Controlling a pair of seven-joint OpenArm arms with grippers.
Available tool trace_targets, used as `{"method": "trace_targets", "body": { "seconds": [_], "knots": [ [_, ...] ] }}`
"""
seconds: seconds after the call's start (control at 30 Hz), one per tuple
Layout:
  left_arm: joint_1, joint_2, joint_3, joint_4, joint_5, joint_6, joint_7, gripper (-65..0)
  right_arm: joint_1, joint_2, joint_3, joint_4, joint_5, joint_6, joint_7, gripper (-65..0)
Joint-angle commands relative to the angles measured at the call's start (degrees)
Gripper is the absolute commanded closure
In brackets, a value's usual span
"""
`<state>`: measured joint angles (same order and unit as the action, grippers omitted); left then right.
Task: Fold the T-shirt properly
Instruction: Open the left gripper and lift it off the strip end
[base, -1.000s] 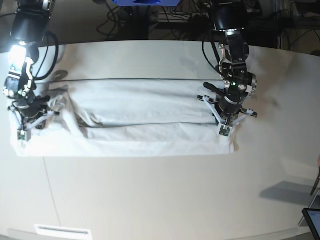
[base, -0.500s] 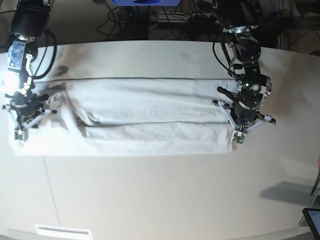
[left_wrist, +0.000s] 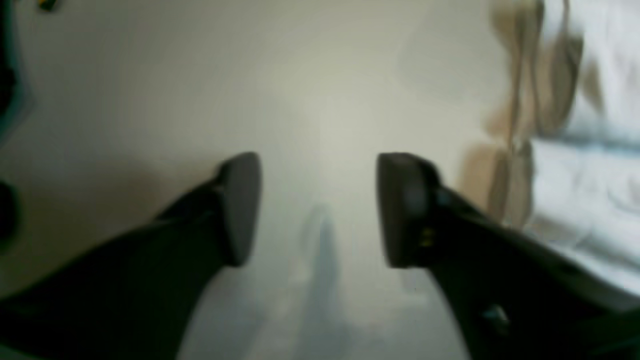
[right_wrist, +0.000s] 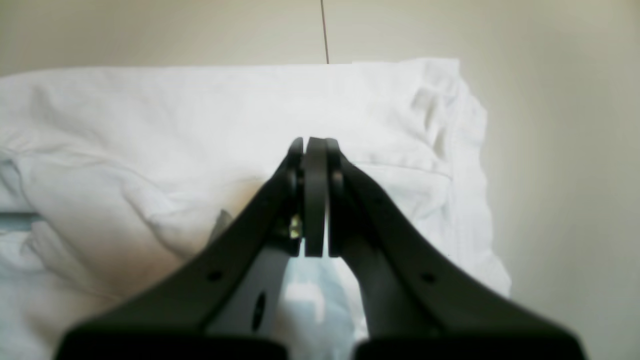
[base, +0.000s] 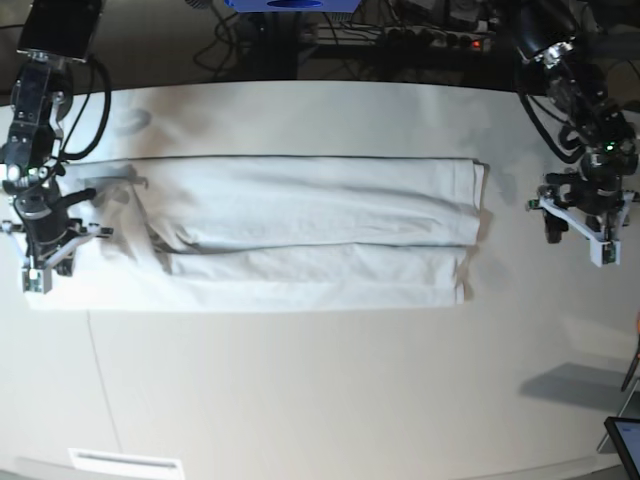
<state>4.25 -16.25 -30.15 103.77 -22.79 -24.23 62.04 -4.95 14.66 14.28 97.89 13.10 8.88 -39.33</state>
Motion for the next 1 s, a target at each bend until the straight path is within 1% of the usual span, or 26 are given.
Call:
{"method": "trace_targets", "body": {
  "seconds": [0.0, 0.13, 0.2, 0.27, 0.3, 0.37, 0.43, 0.53, 0.63, 0.8, 0.97],
  "knots": [
    [0.54, -2.08, -0.57, 0.89, -4.51, -0.43, -0.81, -44.8, 0.69, 0.77, 0.35, 1.06, 0.22, -0.31, 1.4, 0.0],
    [1.68, -5.51, -0.75, -3.33, -14.53, -0.43, -0.99, -58.4, -0.81, 0.69, 0.27, 1.5, 0.3, -0.31, 1.4, 0.0],
    [1.42, -5.77, -0.75, -7.55, -17.35, -0.43, -1.07, -61.1, -1.42, 0.51, 0.18, 2.55, 0.3, -0.31, 1.4, 0.0],
    [0.28, -5.68, -0.66, -11.59, -19.46, -0.69, -1.07, -61.5, -2.48, -0.63, 0.27, 4.22, 0.3, -0.31, 1.49, 0.0],
    [-0.25, -5.51, -0.4, -13.26, -20.07, -1.93, -1.07, -61.6, -2.83, -0.81, 0.27, 5.1, 0.22, -0.31, 1.49, 0.0],
    [-1.04, -5.51, 1.36, -15.81, -20.6, -6.06, -1.07, -61.8, -3.09, -1.25, 0.27, 6.16, 0.22, -0.31, 1.49, 0.0],
    [-1.48, -5.33, 2.59, -16.25, -20.6, -9.22, -1.07, -62.1, -3.71, -1.6, 0.18, 6.51, 0.13, -0.31, 1.49, 0.0],
    [-1.66, -5.24, 2.68, -16.25, -20.69, -11.6, -1.07, -62.1, -4.06, -1.6, -0.09, 6.51, 0.13, -0.31, 1.49, 0.0],
    [-1.75, -5.24, 2.68, -16.51, -20.69, -15.64, -1.07, -62.1, -4.06, -1.6, -0.09, 6.25, 0.13, -0.31, 1.49, 0.0],
    [-1.75, -4.98, 2.42, -16.69, -20.86, -15.77, -1.07, -62.1, -4.76, -1.6, -0.17, 6.33, 0.13, -0.31, 1.49, 0.0],
    [-1.83, -2.78, 2.15, -16.69, -20.86, -15.77, -1.07, -62.1, -4.85, -1.6, -0.17, 6.16, 0.13, -0.31, 1.49, 0.0]
  ]
}}
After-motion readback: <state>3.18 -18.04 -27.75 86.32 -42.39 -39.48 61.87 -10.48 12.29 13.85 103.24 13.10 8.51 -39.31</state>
